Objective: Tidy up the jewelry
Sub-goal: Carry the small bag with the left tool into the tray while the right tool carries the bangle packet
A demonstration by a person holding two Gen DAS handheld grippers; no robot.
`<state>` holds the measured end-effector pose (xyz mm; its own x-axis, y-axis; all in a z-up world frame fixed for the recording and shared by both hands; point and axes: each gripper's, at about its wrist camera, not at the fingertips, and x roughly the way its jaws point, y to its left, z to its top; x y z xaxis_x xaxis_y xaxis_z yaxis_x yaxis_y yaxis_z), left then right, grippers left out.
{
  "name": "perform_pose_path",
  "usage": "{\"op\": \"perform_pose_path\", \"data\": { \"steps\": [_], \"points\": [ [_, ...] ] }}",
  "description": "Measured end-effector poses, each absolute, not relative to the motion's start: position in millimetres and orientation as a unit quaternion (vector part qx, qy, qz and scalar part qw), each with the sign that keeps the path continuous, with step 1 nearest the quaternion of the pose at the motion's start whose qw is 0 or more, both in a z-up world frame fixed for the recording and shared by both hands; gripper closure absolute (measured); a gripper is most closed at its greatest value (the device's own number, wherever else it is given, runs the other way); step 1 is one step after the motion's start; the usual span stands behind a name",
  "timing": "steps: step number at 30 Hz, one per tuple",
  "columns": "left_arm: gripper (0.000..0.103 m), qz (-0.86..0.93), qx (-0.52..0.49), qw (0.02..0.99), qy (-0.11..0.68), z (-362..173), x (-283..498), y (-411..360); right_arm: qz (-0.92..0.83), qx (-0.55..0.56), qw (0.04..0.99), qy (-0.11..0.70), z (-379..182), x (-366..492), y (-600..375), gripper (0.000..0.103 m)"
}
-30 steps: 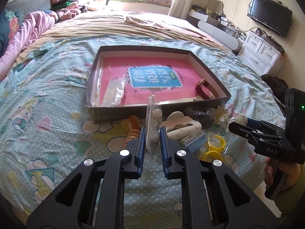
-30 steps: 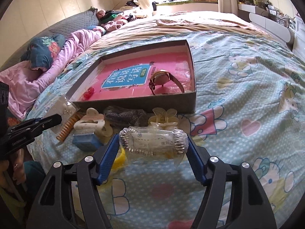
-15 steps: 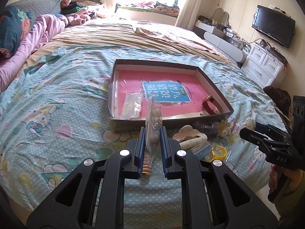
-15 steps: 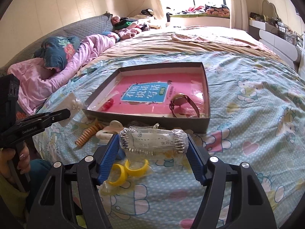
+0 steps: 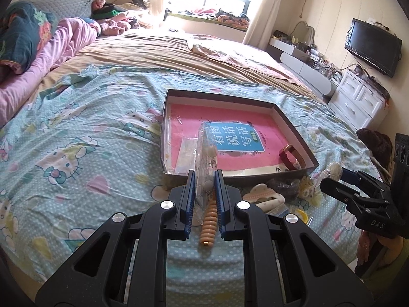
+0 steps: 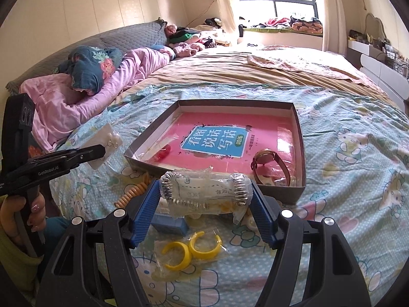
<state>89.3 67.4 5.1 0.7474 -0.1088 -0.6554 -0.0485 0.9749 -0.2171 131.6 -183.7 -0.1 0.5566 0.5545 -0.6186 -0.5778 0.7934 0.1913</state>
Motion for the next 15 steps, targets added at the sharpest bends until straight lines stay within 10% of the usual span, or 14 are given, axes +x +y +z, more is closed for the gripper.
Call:
{"op": "perform_pose_path", "data": {
  "steps": [15],
  "points": [
    [0.095, -0.028, -0.118, 0.927, 0.356, 5.4, 112.9, 55.6, 0.301, -0.004, 0.900, 0.317, 14.9, 158.5, -195.7, 0.036]
  ]
}}
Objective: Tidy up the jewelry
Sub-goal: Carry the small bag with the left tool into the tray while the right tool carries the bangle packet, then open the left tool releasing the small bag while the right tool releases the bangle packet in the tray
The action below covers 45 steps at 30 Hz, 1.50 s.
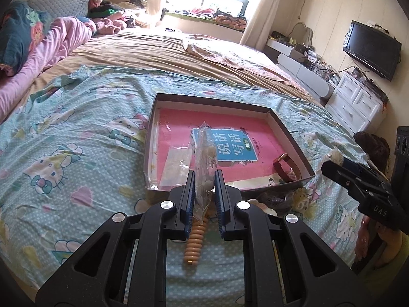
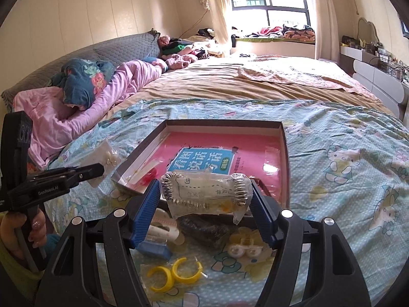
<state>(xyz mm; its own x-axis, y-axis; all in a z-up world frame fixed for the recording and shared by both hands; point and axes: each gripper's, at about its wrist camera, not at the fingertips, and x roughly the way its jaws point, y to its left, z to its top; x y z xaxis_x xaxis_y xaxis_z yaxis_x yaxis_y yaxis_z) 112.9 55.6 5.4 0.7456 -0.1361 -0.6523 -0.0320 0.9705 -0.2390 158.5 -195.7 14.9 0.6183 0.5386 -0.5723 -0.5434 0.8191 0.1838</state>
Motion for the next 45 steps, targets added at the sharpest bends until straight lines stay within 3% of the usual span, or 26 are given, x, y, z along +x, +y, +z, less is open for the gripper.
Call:
{"op": "perform_pose_path", "data": {
  "steps": [17, 45],
  "points": [
    [0.095, -0.052, -0.114, 0.922, 0.367, -0.1, 153.3, 37.6, 0.255, 0.004, 0.915, 0.312, 14.2, 192.9, -217.4, 0.036],
    [0.094, -0.103, -0.121, 0.887, 0.434, -52.9, 209.9, 33.2, 0.239, -0.062, 0.900, 0.358, -31.8, 218.0, -188.8, 0.036]
  ]
}}
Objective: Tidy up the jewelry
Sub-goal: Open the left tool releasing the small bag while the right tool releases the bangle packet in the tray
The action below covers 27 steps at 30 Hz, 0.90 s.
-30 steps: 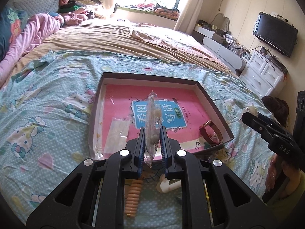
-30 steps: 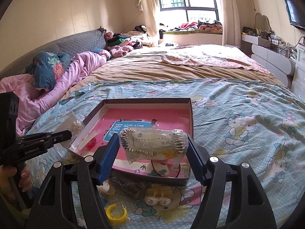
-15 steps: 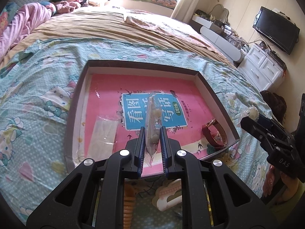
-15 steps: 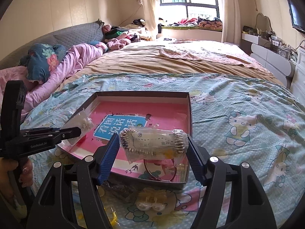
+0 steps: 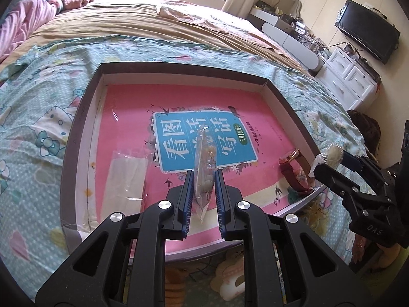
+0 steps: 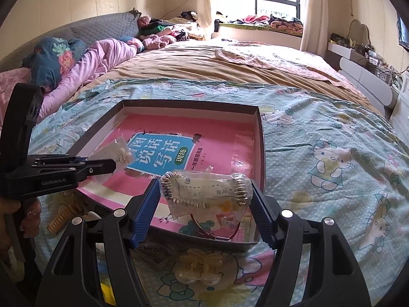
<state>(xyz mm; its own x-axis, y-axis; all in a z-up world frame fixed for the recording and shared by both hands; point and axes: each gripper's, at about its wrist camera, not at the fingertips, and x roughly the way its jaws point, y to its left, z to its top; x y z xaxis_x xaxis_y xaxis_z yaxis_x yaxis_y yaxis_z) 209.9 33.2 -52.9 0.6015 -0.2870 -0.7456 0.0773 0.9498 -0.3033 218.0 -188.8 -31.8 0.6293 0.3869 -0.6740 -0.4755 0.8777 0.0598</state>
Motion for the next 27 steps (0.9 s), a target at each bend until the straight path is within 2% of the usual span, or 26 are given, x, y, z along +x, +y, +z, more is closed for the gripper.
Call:
{"op": "perform_pose_path", "data": {
  "steps": [5, 10, 15, 18, 22, 24, 27],
  "points": [
    [0.093, -0.100, -0.116, 0.886, 0.437, -55.5, 210.8, 33.7, 0.239, -0.067, 0.897, 0.366, -37.8, 219.9, -184.2, 0.036],
    [0.082, -0.092, -0.104, 0.893, 0.429, -52.3, 207.2, 35.1, 0.236, -0.067, 0.894, 0.375, -43.1, 223.3, -181.6, 0.036],
    [0.077, -0.088, -0.102, 0.899, 0.417, -46.5, 202.5, 38.8, 0.236, -0.066, 0.891, 0.383, -46.6, 225.0, -178.0, 0.036],
    [0.070, -0.082, -0.102, 0.902, 0.411, -42.2, 197.5, 42.6, 0.237, -0.067, 0.888, 0.388, -49.5, 225.0, -177.1, 0.034],
    [0.069, -0.076, -0.102, 0.906, 0.404, -37.6, 192.0, 46.4, 0.236, -0.059, 0.885, 0.397, -53.5, 225.2, -179.6, 0.033],
    [0.068, -0.072, -0.101, 0.906, 0.404, -37.3, 190.7, 47.1, 0.236, -0.055, 0.884, 0.400, -54.8, 224.4, -180.5, 0.032],
    [0.067, -0.068, -0.106, 0.905, 0.407, -37.5, 189.1, 48.3, 0.236, -0.052, 0.886, 0.395, -53.1, 221.5, -182.4, 0.023]
  ]
}}
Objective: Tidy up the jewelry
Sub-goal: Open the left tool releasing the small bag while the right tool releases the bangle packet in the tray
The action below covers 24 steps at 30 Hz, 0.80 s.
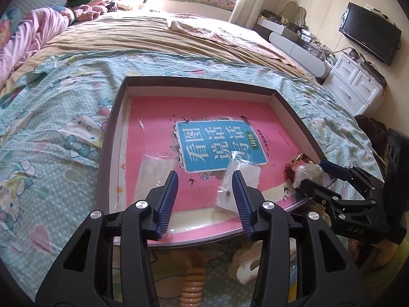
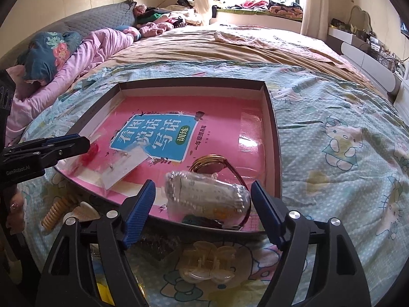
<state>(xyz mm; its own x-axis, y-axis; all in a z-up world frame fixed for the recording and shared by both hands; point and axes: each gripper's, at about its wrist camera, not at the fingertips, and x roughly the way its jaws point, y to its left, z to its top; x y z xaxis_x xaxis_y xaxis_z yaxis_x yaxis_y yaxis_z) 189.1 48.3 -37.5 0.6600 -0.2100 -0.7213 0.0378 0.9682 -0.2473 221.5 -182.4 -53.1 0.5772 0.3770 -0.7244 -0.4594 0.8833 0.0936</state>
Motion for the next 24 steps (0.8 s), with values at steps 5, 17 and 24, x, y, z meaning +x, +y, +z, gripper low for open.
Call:
{"op": "perform_pose_path", "data": {
  "steps": [5, 17, 24],
  "points": [
    [0.066, -0.066, -0.108, 0.904, 0.407, -37.2, 187.2, 48.7, 0.237, -0.042, 0.887, 0.394, -50.3, 217.9, -188.1, 0.020],
    [0.038, -0.055, -0.121, 0.904, 0.405, -28.4, 174.8, 53.1, 0.240, -0.027, 0.897, 0.370, -28.6, 205.7, -200.1, 0.009],
    [0.024, -0.052, -0.121, 0.909, 0.396, -16.4, 164.9, 50.9, 0.241, -0.021, 0.902, 0.357, -15.9, 198.4, -205.3, 0.007]
  ]
}}
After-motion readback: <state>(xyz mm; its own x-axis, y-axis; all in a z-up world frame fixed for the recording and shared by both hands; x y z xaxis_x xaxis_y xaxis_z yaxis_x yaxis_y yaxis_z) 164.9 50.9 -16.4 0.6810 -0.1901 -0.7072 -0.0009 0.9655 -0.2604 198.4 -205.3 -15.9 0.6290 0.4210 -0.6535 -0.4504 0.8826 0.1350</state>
